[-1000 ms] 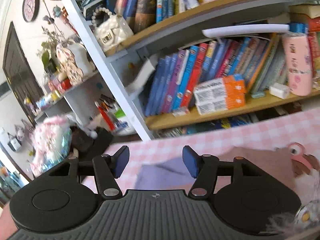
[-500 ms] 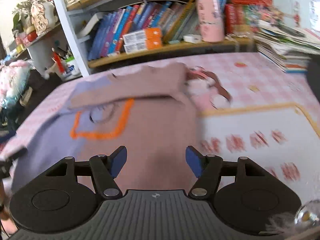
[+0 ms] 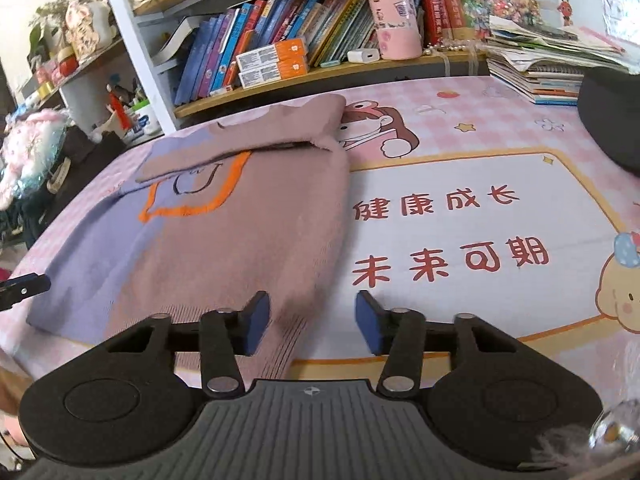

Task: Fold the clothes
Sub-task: 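Move both grippers to the sweater hem and grasp its two sides, then lift the hem with both grippers and fold it up toward the collar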

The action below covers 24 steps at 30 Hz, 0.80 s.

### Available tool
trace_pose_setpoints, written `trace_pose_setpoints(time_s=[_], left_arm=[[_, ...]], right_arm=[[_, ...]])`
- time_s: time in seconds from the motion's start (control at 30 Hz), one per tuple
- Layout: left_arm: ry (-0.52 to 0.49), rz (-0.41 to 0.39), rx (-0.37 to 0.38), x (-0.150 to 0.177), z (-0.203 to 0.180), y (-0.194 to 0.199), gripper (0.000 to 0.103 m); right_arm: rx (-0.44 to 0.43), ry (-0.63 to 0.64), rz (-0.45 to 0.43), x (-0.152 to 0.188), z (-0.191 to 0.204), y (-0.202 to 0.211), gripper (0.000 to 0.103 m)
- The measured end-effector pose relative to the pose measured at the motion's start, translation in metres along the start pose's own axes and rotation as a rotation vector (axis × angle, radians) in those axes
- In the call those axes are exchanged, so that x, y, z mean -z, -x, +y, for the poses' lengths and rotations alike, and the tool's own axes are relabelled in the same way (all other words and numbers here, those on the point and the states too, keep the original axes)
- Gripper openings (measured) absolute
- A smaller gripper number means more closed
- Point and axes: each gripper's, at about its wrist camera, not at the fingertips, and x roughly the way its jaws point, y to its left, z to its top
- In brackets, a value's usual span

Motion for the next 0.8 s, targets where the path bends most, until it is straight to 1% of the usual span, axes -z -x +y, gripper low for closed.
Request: trace_pose_setpoints(time_s=[0.03, 0.07, 0.1, 0.13, 0.2, 0.23, 0.33, 0.37, 0.43, 0.57, 0.6, 0.63, 0.67, 0.7, 0.77, 0.8], left_arm=[[0.018, 0.003, -0.004, 0.001, 0.003, 0.0, 0.051], [0.036, 0.006, -0.009, 0.002, 0.006, -0.001, 0.048], [0.05, 0.006, -0.002, 0.002, 0.009, -0.002, 0.034], [0.064, 0.006, 0.007, 0.002, 0.011, -0.002, 0.018], [0.095, 0.005, 0.047, -0.001, 0.014, -0.005, 0.006], [0.108, -0.001, 0.067, -0.003, 0.015, -0.005, 0.005], [0.102, -0.076, 0.145, -0.014, 0.007, 0.008, 0.005], [0.092, -0.082, 0.162, -0.018, 0.005, 0.011, 0.006], [0.072, -0.058, 0.163, -0.022, 0.002, 0.009, 0.007], [0.098, 0.007, 0.146, -0.014, 0.011, 0.002, 0.011], [0.11, 0.018, 0.147, -0.012, 0.014, 0.001, 0.015], [0.122, 0.028, 0.151, -0.01, 0.016, 0.0, 0.021], [0.134, 0.038, 0.156, -0.008, 0.018, -0.001, 0.024], [0.148, 0.045, 0.16, -0.007, 0.02, -0.002, 0.029], [0.174, 0.057, 0.165, -0.004, 0.024, -0.004, 0.029], [0.185, 0.061, 0.171, -0.004, 0.025, -0.007, 0.029]], right_arm=[[0.0, 0.008, 0.002, 0.0, 0.002, 0.0, 0.04], [-0.001, 0.018, 0.005, 0.0, 0.004, -0.002, 0.035], [-0.003, 0.029, 0.008, 0.0, 0.006, -0.003, 0.029], [-0.004, 0.039, 0.011, 0.0, 0.008, -0.004, 0.027], [-0.011, 0.055, 0.018, -0.003, 0.012, -0.008, 0.014], [-0.025, 0.053, 0.015, -0.005, 0.013, -0.01, 0.012], [-0.139, -0.019, -0.044, -0.015, 0.009, -0.001, 0.01], [-0.172, -0.036, -0.06, -0.018, 0.008, 0.002, 0.01], [-0.216, -0.057, -0.064, -0.023, 0.005, 0.006, 0.01], [-0.225, -0.107, -0.004, -0.02, -0.003, -0.003, 0.011], [-0.228, -0.126, 0.011, -0.018, -0.005, -0.006, 0.015], [-0.231, -0.143, 0.025, -0.017, -0.008, -0.009, 0.017], [-0.232, -0.158, 0.037, -0.015, -0.011, -0.011, 0.021], [-0.232, -0.173, 0.049, -0.013, -0.013, -0.013, 0.022], [-0.238, -0.198, 0.06, -0.01, -0.018, -0.017, 0.022], [-0.256, -0.216, 0.061, -0.01, -0.021, -0.018, 0.023]])
